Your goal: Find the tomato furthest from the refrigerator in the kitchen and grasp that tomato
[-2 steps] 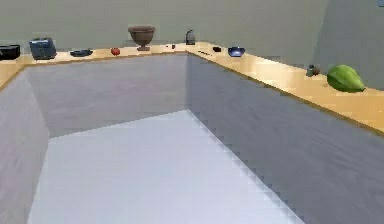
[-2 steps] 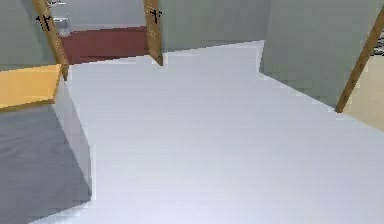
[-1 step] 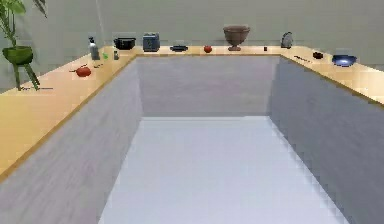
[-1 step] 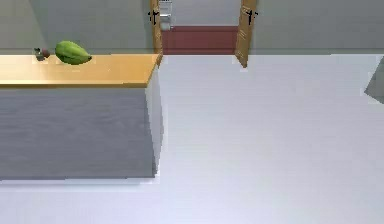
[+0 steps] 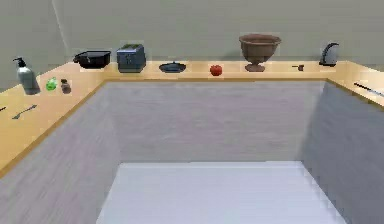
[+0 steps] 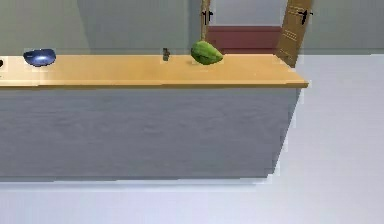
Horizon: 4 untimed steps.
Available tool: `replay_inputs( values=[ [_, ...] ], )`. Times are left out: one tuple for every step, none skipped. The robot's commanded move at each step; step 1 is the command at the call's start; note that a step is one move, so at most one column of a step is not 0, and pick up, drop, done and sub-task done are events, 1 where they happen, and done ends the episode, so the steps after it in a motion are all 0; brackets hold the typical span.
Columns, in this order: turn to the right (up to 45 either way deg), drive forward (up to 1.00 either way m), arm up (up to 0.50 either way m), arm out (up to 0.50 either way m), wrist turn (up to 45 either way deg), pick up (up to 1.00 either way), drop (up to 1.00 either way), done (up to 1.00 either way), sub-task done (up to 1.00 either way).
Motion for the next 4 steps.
replay_inputs(
  values=[
    [-18.0, 0.0, 0.0, 0.0, 0.0, 0.0, 0.0, 0.0, 0.0],
    [0.0, 0.05, 0.0, 0.0, 0.0, 0.0, 0.0, 0.0, 0.0],
    [-45.0, 0.0, 0.0, 0.0, 0.0, 0.0, 0.0, 0.0, 0.0],
    [-45.0, 0.0, 0.0, 0.0, 0.0, 0.0, 0.0, 0.0, 0.0]
  ],
)
